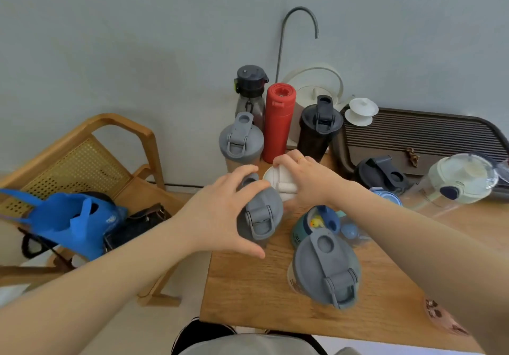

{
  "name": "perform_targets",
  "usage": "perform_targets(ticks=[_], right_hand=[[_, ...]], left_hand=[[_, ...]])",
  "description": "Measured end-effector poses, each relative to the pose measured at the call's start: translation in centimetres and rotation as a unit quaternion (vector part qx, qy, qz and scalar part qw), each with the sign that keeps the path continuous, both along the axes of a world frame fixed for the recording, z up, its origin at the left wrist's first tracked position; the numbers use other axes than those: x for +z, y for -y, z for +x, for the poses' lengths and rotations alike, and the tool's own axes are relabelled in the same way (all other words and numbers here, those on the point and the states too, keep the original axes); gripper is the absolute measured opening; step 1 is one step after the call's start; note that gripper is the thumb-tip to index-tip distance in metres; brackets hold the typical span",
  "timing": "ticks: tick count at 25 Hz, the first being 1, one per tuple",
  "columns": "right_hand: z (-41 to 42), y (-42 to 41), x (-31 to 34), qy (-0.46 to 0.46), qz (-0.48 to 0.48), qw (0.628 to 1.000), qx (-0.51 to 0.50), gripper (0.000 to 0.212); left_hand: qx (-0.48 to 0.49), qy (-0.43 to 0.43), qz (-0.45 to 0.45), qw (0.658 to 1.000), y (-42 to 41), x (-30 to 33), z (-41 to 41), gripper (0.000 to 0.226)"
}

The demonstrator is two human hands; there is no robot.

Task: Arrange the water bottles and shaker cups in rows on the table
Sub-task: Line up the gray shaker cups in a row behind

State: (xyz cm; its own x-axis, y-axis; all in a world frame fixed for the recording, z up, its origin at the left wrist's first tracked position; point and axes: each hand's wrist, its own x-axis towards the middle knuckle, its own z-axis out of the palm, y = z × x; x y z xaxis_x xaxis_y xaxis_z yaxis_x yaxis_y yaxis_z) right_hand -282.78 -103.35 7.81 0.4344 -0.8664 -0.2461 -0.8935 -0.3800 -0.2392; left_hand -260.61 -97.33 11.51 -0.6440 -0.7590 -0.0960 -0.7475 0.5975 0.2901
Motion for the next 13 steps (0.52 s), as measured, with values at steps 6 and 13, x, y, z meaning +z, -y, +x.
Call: perform_targets(ticks=[6, 13], right_hand=[[0.4, 0.2, 0.6, 0.092, 0.118, 0.987, -0.05, 0.079], [4.5, -2.0, 2.4, 0.028, 0.197, 0.98, -0.02, 0.077]], left_hand=[[0.165, -0.074, 0.004, 0.983, -2.4, -0.8, -1.6, 0.083], [0.143, -0.136, -0.036, 0.98, -1.8, 2.0, 6.5, 0.084]])
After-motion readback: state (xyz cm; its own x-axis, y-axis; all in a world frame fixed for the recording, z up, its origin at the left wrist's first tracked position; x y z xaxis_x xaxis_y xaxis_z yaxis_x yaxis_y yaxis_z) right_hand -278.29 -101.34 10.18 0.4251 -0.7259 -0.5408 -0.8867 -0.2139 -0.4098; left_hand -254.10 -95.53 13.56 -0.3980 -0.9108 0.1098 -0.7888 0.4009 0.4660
